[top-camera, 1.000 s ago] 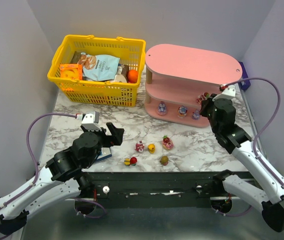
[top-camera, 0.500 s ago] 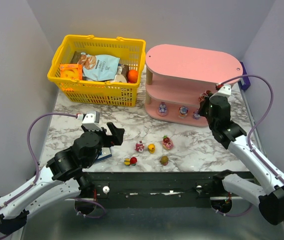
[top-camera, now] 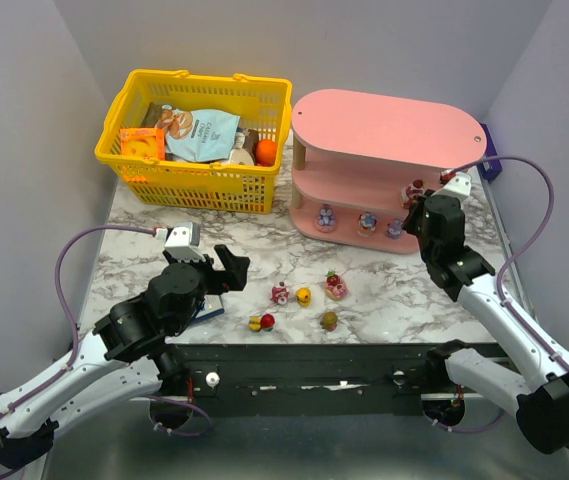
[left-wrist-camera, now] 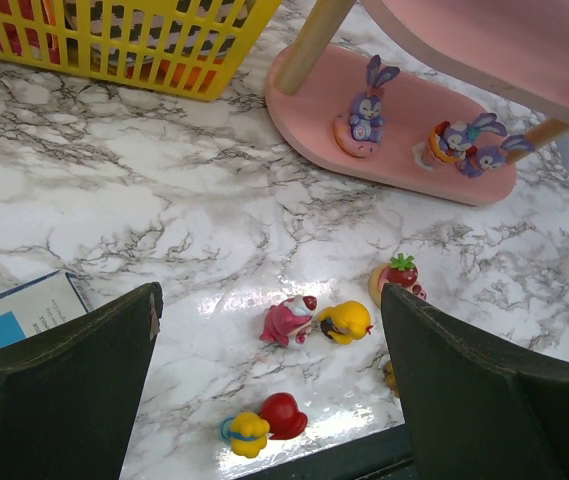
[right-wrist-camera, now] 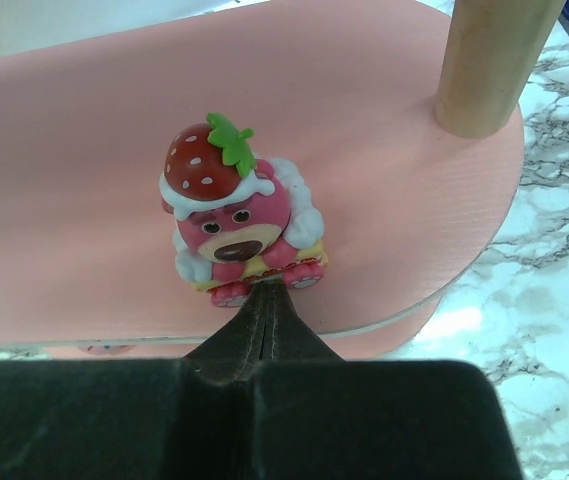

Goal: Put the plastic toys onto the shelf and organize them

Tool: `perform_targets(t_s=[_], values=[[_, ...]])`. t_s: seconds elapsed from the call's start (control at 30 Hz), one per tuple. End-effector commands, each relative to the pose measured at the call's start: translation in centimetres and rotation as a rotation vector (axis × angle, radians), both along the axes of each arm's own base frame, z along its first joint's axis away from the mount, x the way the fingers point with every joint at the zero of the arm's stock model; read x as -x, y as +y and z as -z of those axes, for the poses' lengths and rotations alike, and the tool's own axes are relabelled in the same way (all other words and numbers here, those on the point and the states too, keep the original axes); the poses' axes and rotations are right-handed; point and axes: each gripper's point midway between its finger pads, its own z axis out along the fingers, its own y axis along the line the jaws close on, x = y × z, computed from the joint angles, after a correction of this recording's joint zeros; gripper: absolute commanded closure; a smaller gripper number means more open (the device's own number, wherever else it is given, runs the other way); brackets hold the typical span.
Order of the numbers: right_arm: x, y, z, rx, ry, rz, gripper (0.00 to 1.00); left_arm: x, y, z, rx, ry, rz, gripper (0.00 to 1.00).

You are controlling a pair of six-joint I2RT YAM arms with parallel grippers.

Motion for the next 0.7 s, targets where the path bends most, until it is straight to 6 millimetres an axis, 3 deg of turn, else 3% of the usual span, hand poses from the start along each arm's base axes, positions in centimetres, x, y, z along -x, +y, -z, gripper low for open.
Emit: perform_targets(t_s=[0.0, 0.33, 0.67], values=[[-0.3, -0.6, -0.5, 0.009, -0.042, 0.023, 0.99, -0.2, 0.6, 0.5, -0.023, 0.006, -0.027, 0.01], [0.8, 0.4, -1.8, -0.03, -0.084, -0.054, 0.99, -0.2, 0.6, 0.4, -0.018, 0.004, -0.027, 0.01], [-0.1, 1.1, -0.5, -0.048, -0.057, -0.061, 0.99, -0.2, 0.6, 0.4, -0.019, 0.005, -0.029, 0.01]])
